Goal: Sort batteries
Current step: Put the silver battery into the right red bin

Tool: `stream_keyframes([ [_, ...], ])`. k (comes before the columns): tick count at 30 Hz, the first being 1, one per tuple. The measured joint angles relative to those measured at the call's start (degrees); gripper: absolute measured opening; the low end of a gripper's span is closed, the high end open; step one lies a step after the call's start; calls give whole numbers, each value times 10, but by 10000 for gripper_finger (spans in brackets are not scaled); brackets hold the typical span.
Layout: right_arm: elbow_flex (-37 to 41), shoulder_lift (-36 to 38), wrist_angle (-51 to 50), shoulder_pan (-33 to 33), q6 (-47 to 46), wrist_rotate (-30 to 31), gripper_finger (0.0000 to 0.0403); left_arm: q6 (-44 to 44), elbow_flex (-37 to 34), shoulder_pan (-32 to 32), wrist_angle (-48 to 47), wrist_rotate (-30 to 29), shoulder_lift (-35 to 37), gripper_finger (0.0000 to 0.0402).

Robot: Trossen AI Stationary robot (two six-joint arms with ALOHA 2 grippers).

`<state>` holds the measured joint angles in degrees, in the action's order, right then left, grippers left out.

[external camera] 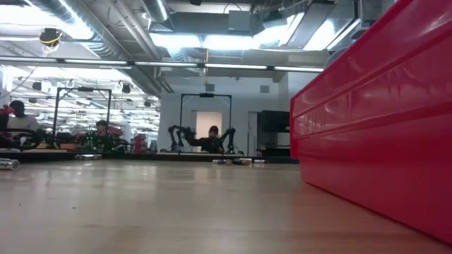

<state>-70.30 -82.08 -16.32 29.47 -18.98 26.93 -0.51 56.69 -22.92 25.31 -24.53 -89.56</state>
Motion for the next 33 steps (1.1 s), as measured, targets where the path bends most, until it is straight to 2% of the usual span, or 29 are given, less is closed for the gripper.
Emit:
stream_keyframes([
  [16, 0, 0, -1, 0, 0, 11, 214, -2, 0, 1, -2, 0, 0, 18],
  [20, 0, 0, -1, 0, 0, 11, 180, -2, 0, 1, -2, 0, 0, 22],
  [28, 0, 0, -1, 0, 0, 9, 85, -2, 0, 1, -2, 0, 0, 18],
  [33, 0, 0, -2, 0, 0, 4, 26, 2, 0, 2, -5, 2, 0, 43],
])
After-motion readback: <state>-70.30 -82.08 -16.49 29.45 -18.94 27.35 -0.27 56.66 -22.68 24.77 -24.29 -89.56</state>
